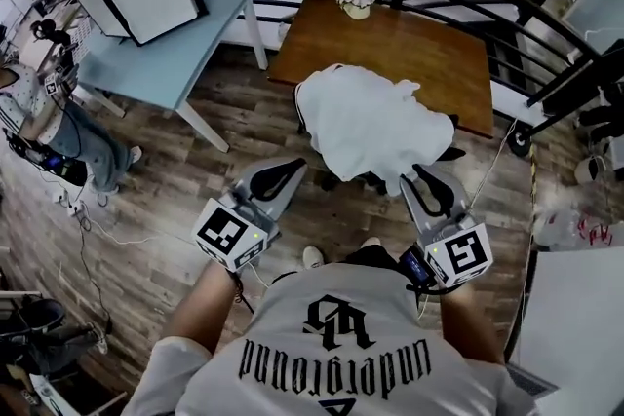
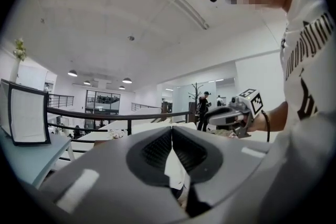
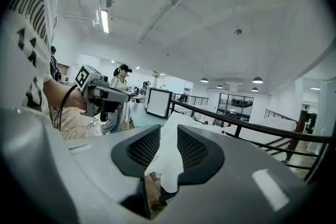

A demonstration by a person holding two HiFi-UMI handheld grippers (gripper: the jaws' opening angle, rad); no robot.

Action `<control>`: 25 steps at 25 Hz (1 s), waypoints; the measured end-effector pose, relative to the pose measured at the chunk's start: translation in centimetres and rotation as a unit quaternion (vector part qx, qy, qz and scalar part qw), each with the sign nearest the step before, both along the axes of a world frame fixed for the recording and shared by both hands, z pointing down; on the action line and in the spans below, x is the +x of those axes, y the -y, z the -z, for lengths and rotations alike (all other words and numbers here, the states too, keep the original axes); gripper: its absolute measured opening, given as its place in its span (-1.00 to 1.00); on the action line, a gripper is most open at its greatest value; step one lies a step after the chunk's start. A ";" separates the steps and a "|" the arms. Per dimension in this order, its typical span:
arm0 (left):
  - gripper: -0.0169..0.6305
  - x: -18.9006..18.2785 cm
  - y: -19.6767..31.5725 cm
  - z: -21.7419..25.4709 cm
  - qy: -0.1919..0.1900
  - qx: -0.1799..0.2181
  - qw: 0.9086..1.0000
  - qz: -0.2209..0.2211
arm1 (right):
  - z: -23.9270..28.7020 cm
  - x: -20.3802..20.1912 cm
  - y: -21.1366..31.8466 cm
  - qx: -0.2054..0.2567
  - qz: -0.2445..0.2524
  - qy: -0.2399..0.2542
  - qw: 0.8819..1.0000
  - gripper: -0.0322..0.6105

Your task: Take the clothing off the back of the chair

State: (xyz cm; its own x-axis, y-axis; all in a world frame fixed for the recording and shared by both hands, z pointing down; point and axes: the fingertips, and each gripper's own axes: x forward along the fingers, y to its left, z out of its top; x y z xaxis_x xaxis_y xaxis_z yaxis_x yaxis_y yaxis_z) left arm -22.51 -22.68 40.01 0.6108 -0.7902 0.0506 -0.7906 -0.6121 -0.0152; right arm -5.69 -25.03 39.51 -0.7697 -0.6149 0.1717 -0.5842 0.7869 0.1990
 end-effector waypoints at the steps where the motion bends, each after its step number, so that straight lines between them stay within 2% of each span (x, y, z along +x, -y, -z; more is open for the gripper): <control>1: -0.79 -0.1 0.2 0.0 0.006 0.002 1.000 -0.009 | -0.1 0.2 0.0 0.000 -0.007 -0.002 1.000 -0.65; 11: -0.78 0.3 4.1 -1.2 0.081 0.021 0.995 -0.062 | -0.7 1.9 1.6 0.005 -0.044 -0.035 0.998 -0.57; 15: -0.64 1.2 5.3 -0.4 0.096 0.011 0.992 -0.084 | -0.7 2.1 2.8 0.014 -0.050 -0.044 0.998 -0.52; 21: -0.36 3.8 7.9 -0.4 0.159 0.050 0.977 -0.132 | -1.1 2.1 4.4 0.013 -0.043 -0.088 0.995 -0.43; 25: -0.19 5.5 9.4 -1.2 0.203 0.065 0.965 -0.154 | -1.7 2.0 5.6 0.004 -0.035 -0.091 0.995 -0.32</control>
State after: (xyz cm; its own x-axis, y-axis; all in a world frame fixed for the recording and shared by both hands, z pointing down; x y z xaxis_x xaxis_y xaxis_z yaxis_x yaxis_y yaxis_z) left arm -17.03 -32.05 41.18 0.7685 -0.5897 0.2482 -0.4837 -0.7894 -0.3781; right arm -3.71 -30.64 41.25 -0.6819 -0.6676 0.2990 -0.5909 0.7437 0.3127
